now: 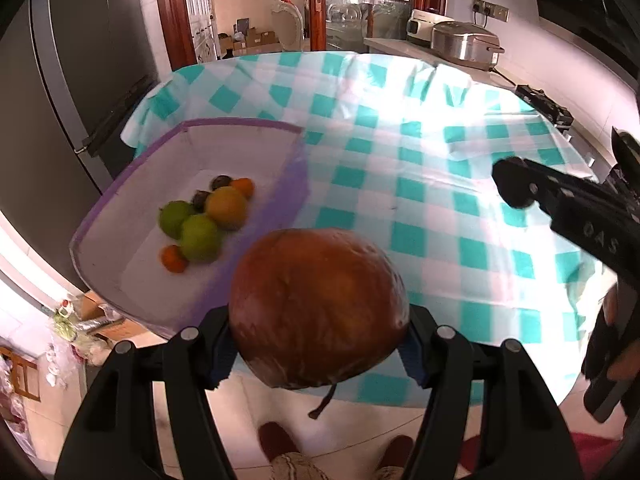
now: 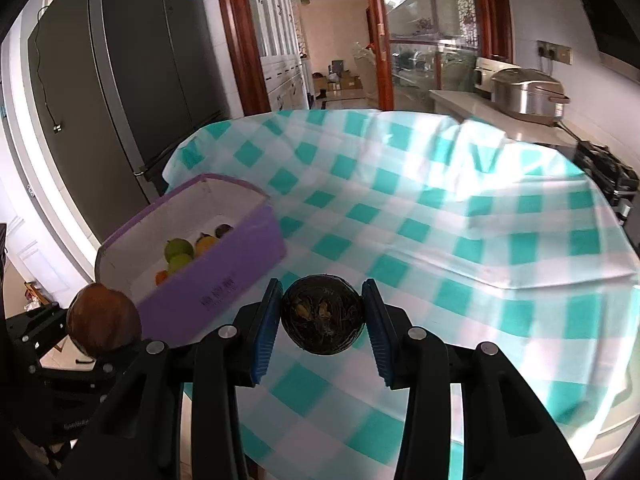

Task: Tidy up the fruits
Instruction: 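Carry the brown nut and red-brown apple into the box with both tools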

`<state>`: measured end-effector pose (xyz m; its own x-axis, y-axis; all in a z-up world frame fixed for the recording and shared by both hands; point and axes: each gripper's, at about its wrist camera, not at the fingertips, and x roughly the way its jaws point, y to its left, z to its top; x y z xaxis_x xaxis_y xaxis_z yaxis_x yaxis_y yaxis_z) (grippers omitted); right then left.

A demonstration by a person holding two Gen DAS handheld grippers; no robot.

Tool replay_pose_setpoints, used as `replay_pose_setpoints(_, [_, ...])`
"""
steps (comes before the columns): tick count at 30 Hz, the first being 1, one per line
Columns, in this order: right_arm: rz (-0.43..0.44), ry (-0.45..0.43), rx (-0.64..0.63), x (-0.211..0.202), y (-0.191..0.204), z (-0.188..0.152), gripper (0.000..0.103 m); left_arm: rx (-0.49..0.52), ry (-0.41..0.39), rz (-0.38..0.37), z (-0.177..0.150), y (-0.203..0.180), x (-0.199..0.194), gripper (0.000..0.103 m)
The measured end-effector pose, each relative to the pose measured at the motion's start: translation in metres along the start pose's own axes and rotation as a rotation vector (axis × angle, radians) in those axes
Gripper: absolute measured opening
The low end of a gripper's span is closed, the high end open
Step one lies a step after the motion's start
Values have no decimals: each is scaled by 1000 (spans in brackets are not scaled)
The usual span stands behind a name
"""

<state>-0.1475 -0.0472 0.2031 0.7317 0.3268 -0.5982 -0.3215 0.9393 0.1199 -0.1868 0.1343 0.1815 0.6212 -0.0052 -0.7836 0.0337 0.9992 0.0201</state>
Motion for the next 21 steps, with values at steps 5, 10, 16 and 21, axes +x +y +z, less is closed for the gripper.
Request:
replay_pose_setpoints(5, [40, 25, -16, 45, 72, 26, 41, 23, 19, 29, 11, 75, 7, 66])
replay_pose_setpoints(10, [63, 48, -51, 85, 138, 44, 41, 6, 54, 25, 18, 143, 26, 66])
replay_pose_setpoints(16, [49, 90, 1, 125, 182, 49, 41, 29, 114, -3, 17, 199, 52, 66])
replay_pose_setpoints(21, [33, 160, -66, 143, 206, 47, 41, -7, 156, -45, 24, 225, 77, 66])
